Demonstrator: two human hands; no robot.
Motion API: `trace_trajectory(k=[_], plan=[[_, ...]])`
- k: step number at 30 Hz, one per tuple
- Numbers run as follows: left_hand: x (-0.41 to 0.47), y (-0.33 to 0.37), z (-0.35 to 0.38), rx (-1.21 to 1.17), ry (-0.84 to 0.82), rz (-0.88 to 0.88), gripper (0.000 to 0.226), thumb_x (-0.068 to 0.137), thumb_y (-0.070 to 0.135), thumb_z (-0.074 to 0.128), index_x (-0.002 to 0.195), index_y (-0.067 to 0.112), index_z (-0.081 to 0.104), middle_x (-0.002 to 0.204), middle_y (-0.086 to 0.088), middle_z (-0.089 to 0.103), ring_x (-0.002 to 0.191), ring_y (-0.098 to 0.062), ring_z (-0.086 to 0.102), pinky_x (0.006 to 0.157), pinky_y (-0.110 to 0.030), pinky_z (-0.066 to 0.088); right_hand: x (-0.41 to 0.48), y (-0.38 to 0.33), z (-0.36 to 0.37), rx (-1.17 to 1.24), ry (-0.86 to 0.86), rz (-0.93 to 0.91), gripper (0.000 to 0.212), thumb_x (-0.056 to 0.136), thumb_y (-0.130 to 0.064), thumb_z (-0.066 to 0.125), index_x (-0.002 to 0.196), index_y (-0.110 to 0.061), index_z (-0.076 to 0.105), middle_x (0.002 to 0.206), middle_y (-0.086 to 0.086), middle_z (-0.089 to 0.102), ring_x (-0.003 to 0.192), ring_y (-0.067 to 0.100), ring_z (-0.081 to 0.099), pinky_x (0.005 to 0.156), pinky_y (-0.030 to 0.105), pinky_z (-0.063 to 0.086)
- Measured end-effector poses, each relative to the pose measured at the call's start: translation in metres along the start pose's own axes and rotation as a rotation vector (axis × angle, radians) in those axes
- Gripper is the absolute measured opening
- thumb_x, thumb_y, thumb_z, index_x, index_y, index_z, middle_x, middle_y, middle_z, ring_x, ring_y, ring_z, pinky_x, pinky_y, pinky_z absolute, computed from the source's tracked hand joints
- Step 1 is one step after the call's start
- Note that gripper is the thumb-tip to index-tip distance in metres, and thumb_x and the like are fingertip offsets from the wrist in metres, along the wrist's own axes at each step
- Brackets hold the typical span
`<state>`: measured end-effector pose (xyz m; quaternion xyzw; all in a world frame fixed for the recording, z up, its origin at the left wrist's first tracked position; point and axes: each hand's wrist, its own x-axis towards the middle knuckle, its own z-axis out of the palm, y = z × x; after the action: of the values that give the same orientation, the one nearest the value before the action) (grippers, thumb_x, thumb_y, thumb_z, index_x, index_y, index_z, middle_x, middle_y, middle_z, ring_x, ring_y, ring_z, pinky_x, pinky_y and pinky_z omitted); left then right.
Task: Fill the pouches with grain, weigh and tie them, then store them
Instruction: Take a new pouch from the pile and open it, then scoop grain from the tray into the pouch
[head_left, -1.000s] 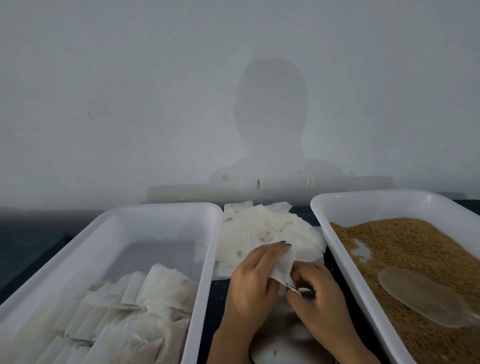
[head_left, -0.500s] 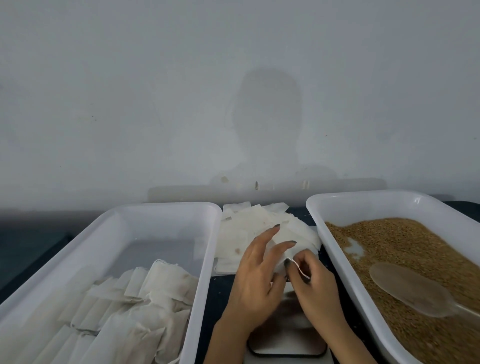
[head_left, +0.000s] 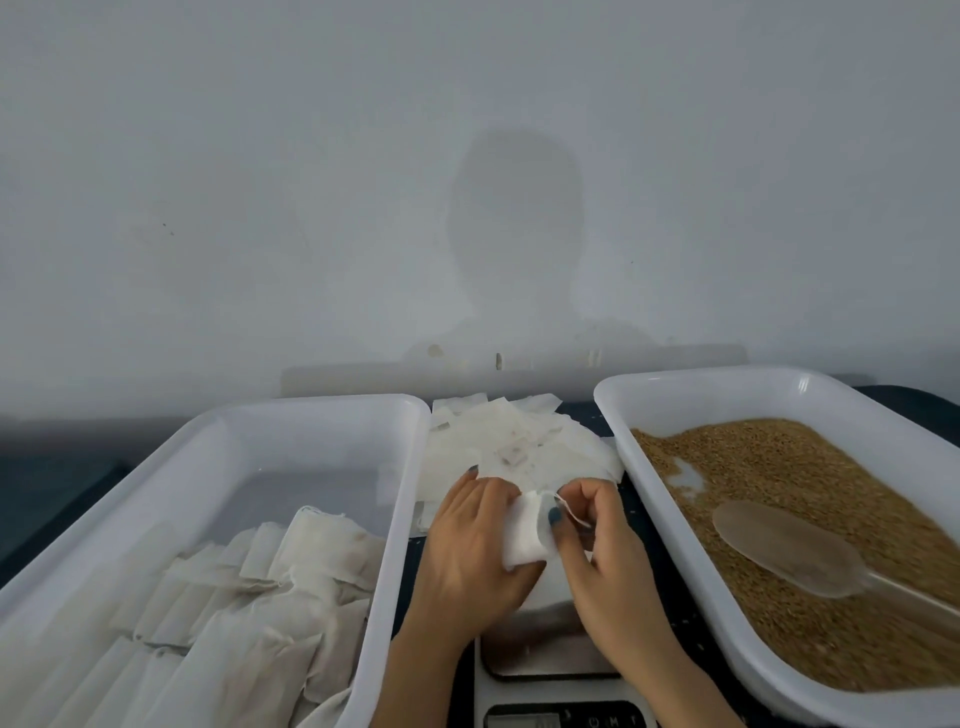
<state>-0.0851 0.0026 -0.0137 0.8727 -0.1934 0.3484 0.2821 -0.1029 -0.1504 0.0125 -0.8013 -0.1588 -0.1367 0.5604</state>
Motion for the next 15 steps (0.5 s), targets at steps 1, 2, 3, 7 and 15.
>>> trace_trajectory(k=[1,2,3,7,15], plan=[[0.0,0.001,-0.002,-0.022,-0.004,-0.025,0.034,0.076,0.034,0.071,0.094,0.014,0.052,0.083,0.004,0.057,0.075,-0.009,0.055,0.073,-0.023,0.051,-0.005,-0.007,-0.003,0.011,-0.023,0.0,0.018,0.099,-0.023,0.054,0.113,-0.03,0.044,0.103,-0.015,0.06,0.098,-0.005,0.059,0.078,0.013,0.047],[0.0,0.002,-0.005,-0.038,-0.009,-0.053,0.034,0.076,0.035,0.071,0.094,0.015,0.049,0.077,0.005,0.055,0.066,-0.009,0.053,0.059,-0.026,0.05,-0.012,-0.015,-0.008,0.018,-0.058,-0.012,0.021,0.099,-0.029,0.052,0.116,-0.035,0.04,0.107,-0.018,0.059,0.103,-0.006,0.058,0.081,0.013,0.048],[-0.001,0.003,-0.007,-0.059,-0.011,-0.079,0.034,0.076,0.033,0.07,0.094,0.017,0.046,0.072,0.006,0.053,0.06,-0.011,0.052,0.051,-0.032,0.048,-0.02,-0.022,-0.014,0.012,-0.099,-0.032,0.023,0.098,-0.039,0.05,0.118,-0.039,0.038,0.11,-0.021,0.057,0.108,-0.006,0.056,0.083,0.013,0.048],[-0.007,0.005,-0.011,-0.139,0.01,-0.146,0.032,0.074,0.032,0.062,0.095,0.019,0.042,0.069,0.002,0.052,0.057,-0.018,0.053,0.048,-0.042,0.046,-0.033,-0.028,-0.079,-0.348,-0.137,-0.215,0.032,0.086,-0.066,0.046,0.116,-0.054,0.044,0.118,-0.037,0.051,0.112,-0.012,0.053,0.079,0.012,0.05],[-0.011,0.012,-0.012,-0.126,0.011,-0.206,0.033,0.074,0.039,0.058,0.099,0.022,0.043,0.074,0.005,0.055,0.063,-0.017,0.056,0.052,-0.041,0.049,0.01,0.074,-0.253,-1.046,-0.335,0.226,0.056,0.072,-0.071,0.062,0.118,-0.04,0.056,0.118,-0.02,0.064,0.095,-0.007,0.058,0.084,0.017,0.052]])
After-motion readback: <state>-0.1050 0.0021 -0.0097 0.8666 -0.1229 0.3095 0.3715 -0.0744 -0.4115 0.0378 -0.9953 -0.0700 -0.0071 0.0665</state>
